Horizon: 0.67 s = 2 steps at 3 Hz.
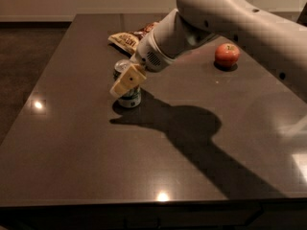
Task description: Knock 7up can over
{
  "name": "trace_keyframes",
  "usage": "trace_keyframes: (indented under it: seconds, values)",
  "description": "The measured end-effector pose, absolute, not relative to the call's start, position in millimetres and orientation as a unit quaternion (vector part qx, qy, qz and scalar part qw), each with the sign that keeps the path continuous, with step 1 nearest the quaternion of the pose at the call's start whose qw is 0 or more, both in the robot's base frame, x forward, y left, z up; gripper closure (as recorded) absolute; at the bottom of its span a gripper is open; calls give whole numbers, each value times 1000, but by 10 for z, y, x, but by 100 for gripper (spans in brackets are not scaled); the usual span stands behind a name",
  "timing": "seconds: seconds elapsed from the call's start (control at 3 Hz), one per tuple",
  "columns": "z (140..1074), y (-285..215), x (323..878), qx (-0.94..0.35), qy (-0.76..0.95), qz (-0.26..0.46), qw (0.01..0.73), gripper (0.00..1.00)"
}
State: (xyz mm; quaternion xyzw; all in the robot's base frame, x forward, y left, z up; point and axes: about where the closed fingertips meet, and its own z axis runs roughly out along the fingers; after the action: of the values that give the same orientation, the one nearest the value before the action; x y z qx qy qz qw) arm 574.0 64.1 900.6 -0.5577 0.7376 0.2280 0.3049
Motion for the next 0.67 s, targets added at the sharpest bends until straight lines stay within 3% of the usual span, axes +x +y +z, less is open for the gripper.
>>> trace_keyframes:
  seconds: [0.67]
  values:
    - [9153,655,5674,-566,732,221,308,70]
